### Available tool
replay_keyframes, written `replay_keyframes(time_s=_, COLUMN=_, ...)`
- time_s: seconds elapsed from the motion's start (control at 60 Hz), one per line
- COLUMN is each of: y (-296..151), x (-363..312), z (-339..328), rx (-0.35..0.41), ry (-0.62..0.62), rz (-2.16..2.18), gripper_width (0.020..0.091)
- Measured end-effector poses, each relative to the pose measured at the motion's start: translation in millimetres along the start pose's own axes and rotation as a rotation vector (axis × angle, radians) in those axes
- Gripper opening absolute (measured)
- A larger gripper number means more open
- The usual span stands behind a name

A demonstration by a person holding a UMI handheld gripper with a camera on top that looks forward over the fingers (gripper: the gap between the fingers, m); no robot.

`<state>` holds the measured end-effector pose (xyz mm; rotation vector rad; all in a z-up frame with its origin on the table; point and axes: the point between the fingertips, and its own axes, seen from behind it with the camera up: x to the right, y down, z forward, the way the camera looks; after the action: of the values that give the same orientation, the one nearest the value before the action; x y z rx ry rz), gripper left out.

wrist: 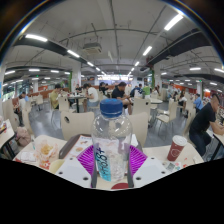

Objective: Pour water

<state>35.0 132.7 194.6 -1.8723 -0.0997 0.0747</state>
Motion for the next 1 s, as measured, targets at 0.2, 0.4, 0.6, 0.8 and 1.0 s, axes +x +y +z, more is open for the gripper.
replay_keyframes(time_s=0.2, y=88.4, x=29.1, z=18.1, rx=-0.095, ry=-0.024, rz=-0.04, gripper_width=0.041)
replay_keyframes(time_s=0.4, y=121.5, x=37.7, z=14.2, rx=-0.095, ry=-0.035, rz=-0.009, gripper_width=0.0418)
replay_keyframes(time_s=0.6, y=120.7, x=38.9, z=15.5, rx=-0.103, ry=-0.005, rz=0.002, gripper_width=0.0559)
replay_keyframes(time_s=0.8, y=129.1, x=38.9, z=-16.8, rx=-0.224, ry=0.045, rz=-0.011, gripper_width=0.0845)
replay_keyframes(time_s=1.0, y=122.3, x=12.5, z=-104.3, rx=-0.33, ry=0.123, rz=0.005, gripper_width=0.0855)
